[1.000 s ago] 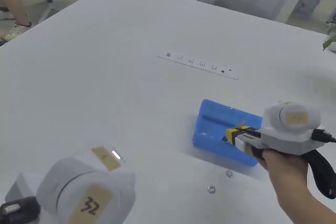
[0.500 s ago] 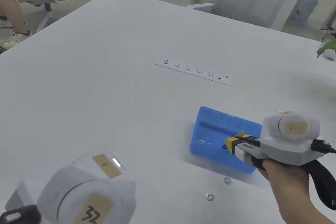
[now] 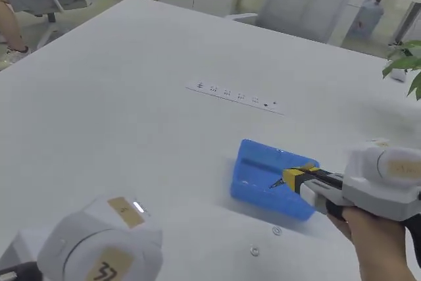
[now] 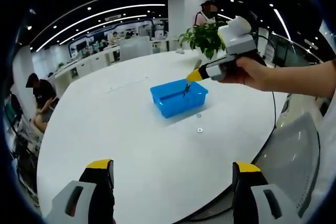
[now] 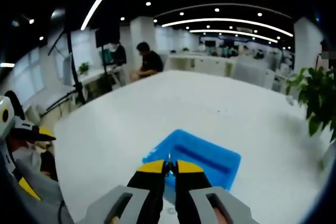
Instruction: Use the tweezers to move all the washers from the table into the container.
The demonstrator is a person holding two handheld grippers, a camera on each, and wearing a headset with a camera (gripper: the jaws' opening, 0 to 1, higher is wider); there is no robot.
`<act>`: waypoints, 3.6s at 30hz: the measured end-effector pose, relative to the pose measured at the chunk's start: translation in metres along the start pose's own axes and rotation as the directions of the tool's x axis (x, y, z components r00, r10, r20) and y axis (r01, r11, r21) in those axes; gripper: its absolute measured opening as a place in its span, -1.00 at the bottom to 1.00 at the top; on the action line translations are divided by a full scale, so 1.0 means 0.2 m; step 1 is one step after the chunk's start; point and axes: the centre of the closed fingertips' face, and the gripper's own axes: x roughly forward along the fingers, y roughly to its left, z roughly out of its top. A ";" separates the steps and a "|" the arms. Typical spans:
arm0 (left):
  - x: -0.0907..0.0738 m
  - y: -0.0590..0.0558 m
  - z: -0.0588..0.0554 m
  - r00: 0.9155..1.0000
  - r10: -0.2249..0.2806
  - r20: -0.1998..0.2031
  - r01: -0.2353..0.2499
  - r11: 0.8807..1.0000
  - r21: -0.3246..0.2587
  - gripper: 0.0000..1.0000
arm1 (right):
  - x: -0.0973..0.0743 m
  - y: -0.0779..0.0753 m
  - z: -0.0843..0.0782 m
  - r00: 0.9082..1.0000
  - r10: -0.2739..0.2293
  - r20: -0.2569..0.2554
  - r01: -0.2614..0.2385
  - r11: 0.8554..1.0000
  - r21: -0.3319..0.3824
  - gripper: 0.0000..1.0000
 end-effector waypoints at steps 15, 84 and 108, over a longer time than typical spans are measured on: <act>0.01 0.00 -0.01 1.000 -0.004 -0.006 0.004 1.000 0.001 0.91 | -0.10 0.19 -0.18 0.997 0.061 -0.048 -0.061 0.998 0.000 -0.95; 0.01 -0.02 -0.02 1.000 -0.015 -0.015 0.016 1.000 0.021 0.90 | -0.10 0.21 -0.26 0.987 0.058 -0.147 -0.063 0.998 -0.031 -0.99; 0.01 -0.01 -0.03 1.000 -0.013 -0.024 0.014 1.000 0.020 0.90 | -0.13 0.03 -0.05 0.996 0.004 -0.086 -0.012 0.996 -0.087 -0.99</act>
